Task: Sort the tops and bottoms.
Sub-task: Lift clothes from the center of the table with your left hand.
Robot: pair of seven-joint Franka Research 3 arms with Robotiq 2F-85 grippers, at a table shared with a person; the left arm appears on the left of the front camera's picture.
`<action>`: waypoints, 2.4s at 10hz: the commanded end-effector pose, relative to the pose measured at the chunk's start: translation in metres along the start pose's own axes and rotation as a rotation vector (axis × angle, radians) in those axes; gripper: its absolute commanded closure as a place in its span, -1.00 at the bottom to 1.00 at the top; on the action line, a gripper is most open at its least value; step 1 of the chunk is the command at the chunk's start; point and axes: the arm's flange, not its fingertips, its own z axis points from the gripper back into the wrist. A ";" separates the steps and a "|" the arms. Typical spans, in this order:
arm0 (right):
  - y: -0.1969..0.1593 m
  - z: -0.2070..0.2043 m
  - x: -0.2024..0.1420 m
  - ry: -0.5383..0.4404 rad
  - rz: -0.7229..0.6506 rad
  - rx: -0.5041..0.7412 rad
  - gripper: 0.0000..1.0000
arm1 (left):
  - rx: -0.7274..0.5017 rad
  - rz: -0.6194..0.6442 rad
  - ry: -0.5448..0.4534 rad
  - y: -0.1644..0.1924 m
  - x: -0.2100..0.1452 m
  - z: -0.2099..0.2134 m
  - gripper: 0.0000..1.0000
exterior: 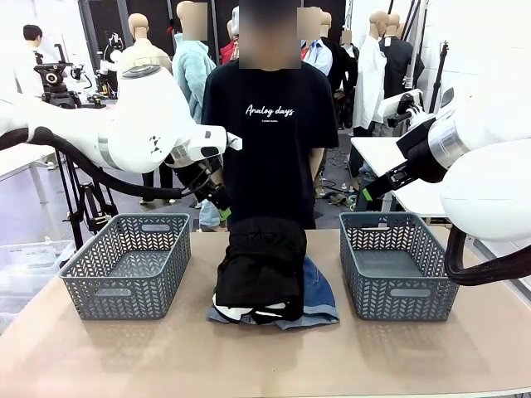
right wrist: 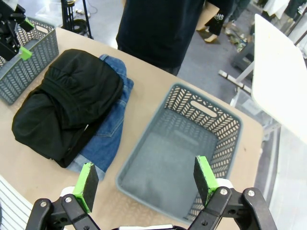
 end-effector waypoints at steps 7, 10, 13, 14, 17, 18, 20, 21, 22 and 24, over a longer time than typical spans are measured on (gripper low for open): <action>0.001 -0.001 0.000 -0.005 0.006 -0.001 -1.00 | -0.061 0.000 -0.002 -0.019 0.073 -0.018 -1.00; 0.001 -0.001 0.000 -0.005 0.006 -0.001 -1.00 | -0.065 0.084 0.063 -0.015 0.079 -0.068 -1.00; 0.001 -0.001 0.000 -0.005 0.006 -0.001 -1.00 | -0.063 0.152 0.082 -0.012 0.086 -0.086 -1.00; 0.001 -0.001 0.000 -0.005 0.006 -0.001 -1.00 | -0.076 0.176 0.089 -0.013 0.088 -0.090 -1.00; 0.001 -0.001 0.000 -0.005 0.006 -0.001 -1.00 | -0.101 0.184 0.139 -0.022 0.091 -0.100 -1.00; 0.001 -0.001 0.000 -0.005 0.006 -0.001 -1.00 | -0.093 0.180 0.156 -0.025 0.092 -0.105 -1.00; 0.001 -0.001 0.000 -0.005 0.006 -0.001 -1.00 | -0.101 0.175 0.168 -0.031 0.093 -0.110 -1.00; 0.001 -0.001 0.000 -0.005 0.006 -0.001 -1.00 | -0.106 0.174 0.168 -0.032 0.094 -0.112 -1.00; 0.001 -0.001 0.000 -0.005 0.006 -0.001 -1.00 | -0.126 0.179 0.175 -0.033 0.095 -0.115 -1.00; 0.001 -0.001 0.000 -0.005 0.006 -0.001 -1.00 | -0.153 0.204 0.206 -0.032 0.094 -0.119 -0.74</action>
